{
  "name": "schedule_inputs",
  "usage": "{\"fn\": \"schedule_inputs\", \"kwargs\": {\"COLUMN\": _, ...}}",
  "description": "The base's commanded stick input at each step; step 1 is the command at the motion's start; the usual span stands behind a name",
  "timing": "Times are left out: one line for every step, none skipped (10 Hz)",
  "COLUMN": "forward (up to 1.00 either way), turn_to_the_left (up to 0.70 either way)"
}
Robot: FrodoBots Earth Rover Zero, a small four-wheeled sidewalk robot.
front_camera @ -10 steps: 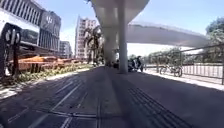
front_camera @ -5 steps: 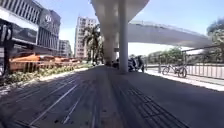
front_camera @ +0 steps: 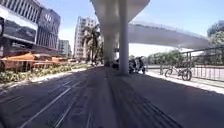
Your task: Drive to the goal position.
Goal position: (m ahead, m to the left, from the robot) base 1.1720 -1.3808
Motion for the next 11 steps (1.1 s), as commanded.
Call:
{"fn": "schedule_inputs", "kwargs": {"forward": 0.7, "turn_to_the_left": 0.0}}
{"fn": "schedule_inputs", "kwargs": {"forward": 0.7, "turn_to_the_left": 0.0}}
{"fn": "schedule_inputs", "kwargs": {"forward": 0.7, "turn_to_the_left": 0.11}}
{"fn": "schedule_inputs", "kwargs": {"forward": 0.7, "turn_to_the_left": 0.14}}
{"fn": "schedule_inputs", "kwargs": {"forward": 0.7, "turn_to_the_left": 0.04}}
{"fn": "schedule_inputs", "kwargs": {"forward": 0.7, "turn_to_the_left": 0.0}}
{"fn": "schedule_inputs", "kwargs": {"forward": 0.7, "turn_to_the_left": 0.0}}
{"fn": "schedule_inputs", "kwargs": {"forward": 0.7, "turn_to_the_left": 0.0}}
{"fn": "schedule_inputs", "kwargs": {"forward": 0.7, "turn_to_the_left": 0.0}}
{"fn": "schedule_inputs", "kwargs": {"forward": 0.7, "turn_to_the_left": 0.0}}
{"fn": "schedule_inputs", "kwargs": {"forward": 0.7, "turn_to_the_left": 0.0}}
